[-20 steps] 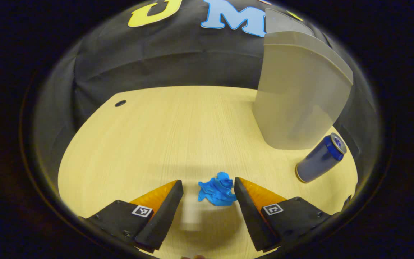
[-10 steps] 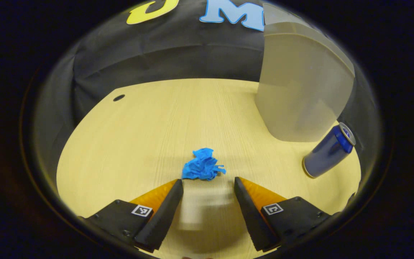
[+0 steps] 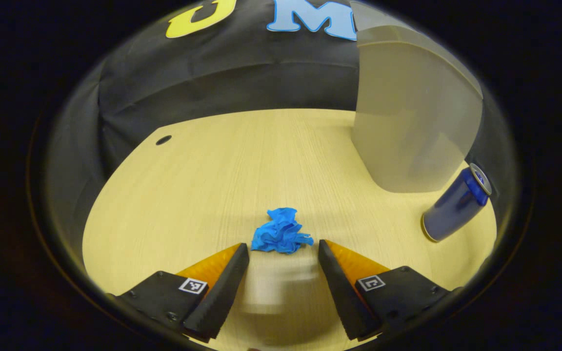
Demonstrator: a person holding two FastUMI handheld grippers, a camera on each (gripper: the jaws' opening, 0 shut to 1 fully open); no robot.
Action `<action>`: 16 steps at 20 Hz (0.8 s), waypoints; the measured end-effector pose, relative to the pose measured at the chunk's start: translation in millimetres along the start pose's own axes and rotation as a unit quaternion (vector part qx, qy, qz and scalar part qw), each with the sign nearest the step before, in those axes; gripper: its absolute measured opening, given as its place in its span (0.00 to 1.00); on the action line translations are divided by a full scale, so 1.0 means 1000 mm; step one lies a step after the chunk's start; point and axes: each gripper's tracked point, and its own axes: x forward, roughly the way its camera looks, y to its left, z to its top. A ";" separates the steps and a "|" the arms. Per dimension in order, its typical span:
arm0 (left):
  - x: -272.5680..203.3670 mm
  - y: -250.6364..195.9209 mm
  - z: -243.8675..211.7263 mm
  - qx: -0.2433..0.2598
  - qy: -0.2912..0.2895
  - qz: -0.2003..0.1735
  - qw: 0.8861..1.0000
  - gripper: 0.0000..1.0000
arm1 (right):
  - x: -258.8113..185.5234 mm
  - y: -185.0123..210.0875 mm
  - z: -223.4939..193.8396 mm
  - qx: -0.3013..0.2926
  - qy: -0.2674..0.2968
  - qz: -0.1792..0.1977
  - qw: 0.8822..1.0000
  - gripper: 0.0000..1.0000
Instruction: Press the lid of the desktop garbage bin to open it, pick up the crumpled paper on the desktop and throw it into the bin, then pick up the pop can on the desktop and drop it into the bin, and finally close the garbage bin lid.
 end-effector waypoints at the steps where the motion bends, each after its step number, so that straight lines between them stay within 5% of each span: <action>1: 0.000 0.002 0.001 0.000 -0.002 0.004 1.000 0.87 | 0.001 0.000 0.000 0.000 0.001 0.001 1.000 0.91; 6: 0.003 0.009 0.004 0.001 -0.004 0.018 1.000 0.29 | 0.002 0.004 -0.004 -0.002 0.006 0.004 1.000 0.91; 7: 0.002 0.009 0.003 0.002 -0.004 0.018 1.000 0.25 | 0.003 0.004 -0.005 -0.003 0.007 0.004 1.000 0.91; 11: 0.001 0.012 0.003 0.003 -0.004 0.021 1.000 0.30 | 0.005 0.007 -0.008 -0.004 0.012 0.007 1.000 0.91; 14: 0.002 0.012 0.004 -0.013 -0.002 0.015 1.000 1.00 | 0.007 0.010 -0.011 -0.003 0.015 0.010 1.000 0.91; 16: 0.002 0.013 0.005 -0.010 -0.003 0.013 1.000 1.00 | 0.009 0.011 -0.013 -0.003 0.017 0.010 1.000 0.91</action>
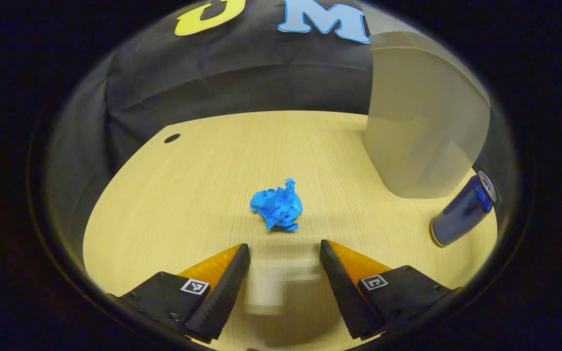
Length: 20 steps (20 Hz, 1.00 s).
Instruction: Press the lid of the desktop garbage bin to open it, pick up the crumpled paper on the desktop and throw it into the bin, then pick up the pop can on the desktop and drop it into the bin, and finally close the garbage bin lid.
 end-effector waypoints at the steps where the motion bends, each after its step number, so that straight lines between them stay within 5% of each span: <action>1: 0.001 0.000 0.001 0.004 -0.001 0.000 1.000 1.00 | 0.001 0.000 0.000 -0.001 0.001 0.001 1.000 0.91; 12: 0.039 0.014 0.040 0.037 -0.015 0.011 0.999 1.00 | 0.007 -0.003 -0.008 -0.009 0.015 -0.003 1.000 0.92; 19: 0.040 0.014 0.046 0.075 -0.030 0.008 0.997 0.92 | 0.016 0.000 -0.015 -0.008 0.026 -0.002 1.000 0.92; 20: 0.041 0.015 0.048 0.076 -0.030 0.009 0.997 0.84 | 0.018 0.000 -0.015 -0.008 0.027 -0.001 1.000 0.92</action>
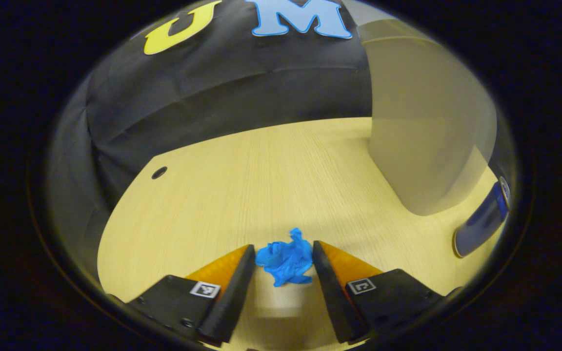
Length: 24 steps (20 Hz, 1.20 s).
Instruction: Press the lid of the desktop garbage bin to open it, pick up the crumpled paper on the desktop and throw it into the bin, then pick up the pop can on the desktop and drop it into the bin, and finally close the garbage bin lid.
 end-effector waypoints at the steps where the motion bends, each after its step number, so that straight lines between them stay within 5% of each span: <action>1: 0.001 0.001 0.000 0.001 0.000 0.001 1.000 0.73 | 0.002 0.001 0.000 0.000 0.001 0.000 1.000 0.92; 4: 0.000 -0.006 0.004 0.003 -0.001 0.003 1.000 0.59 | 0.005 0.003 -0.002 -0.001 0.004 0.003 1.000 0.92; 18: -0.104 -0.016 0.088 -0.037 -0.114 -0.018 0.993 0.61 | 0.010 0.029 -0.009 0.011 0.004 0.042 0.999 0.92; 24: -0.149 -0.062 0.158 0.033 -0.186 -0.044 0.981 0.55 | 0.005 0.030 -0.019 0.020 0.007 0.053 0.998 0.92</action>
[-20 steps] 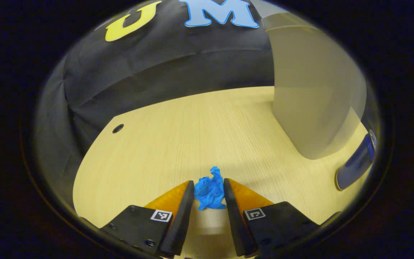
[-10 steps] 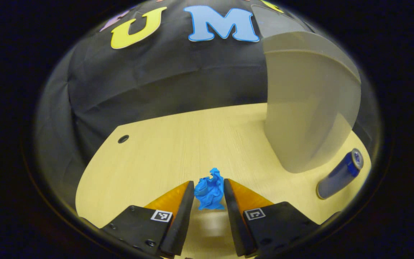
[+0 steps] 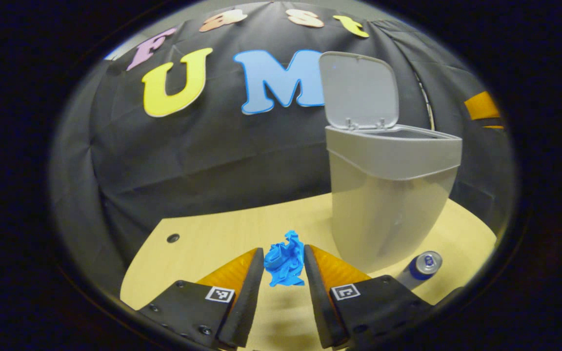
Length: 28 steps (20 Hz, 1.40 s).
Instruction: Press the lid of the desktop garbage bin to open it, pick up the crumpled paper on the desktop and throw it into the bin, then pick up the pop can on the desktop and drop it into the bin, and finally close the garbage bin lid.
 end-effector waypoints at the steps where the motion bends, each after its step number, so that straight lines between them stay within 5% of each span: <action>1: -0.003 -0.006 0.010 -0.003 -0.008 -0.008 1.000 0.55 | -0.001 -0.001 -0.001 0.001 0.001 0.000 1.000 0.92; 10: -0.008 -0.043 0.133 -0.043 -0.094 -0.043 0.994 0.60 | -0.011 -0.028 -0.012 0.027 0.002 -0.015 1.000 0.92; 18: 0.006 -0.085 0.190 -0.065 -0.124 -0.083 0.987 0.55 | -0.017 -0.045 -0.016 0.043 0.001 -0.029 0.999 0.92; 22: 0.015 -0.095 0.199 -0.052 -0.125 -0.081 0.987 0.99 | -0.021 -0.047 -0.018 0.049 0.001 -0.031 0.998 0.92; 28: 0.011 -0.100 0.201 -0.054 -0.126 -0.088 0.987 0.96 | -0.026 -0.048 -0.022 0.056 0.003 -0.034 0.998 0.92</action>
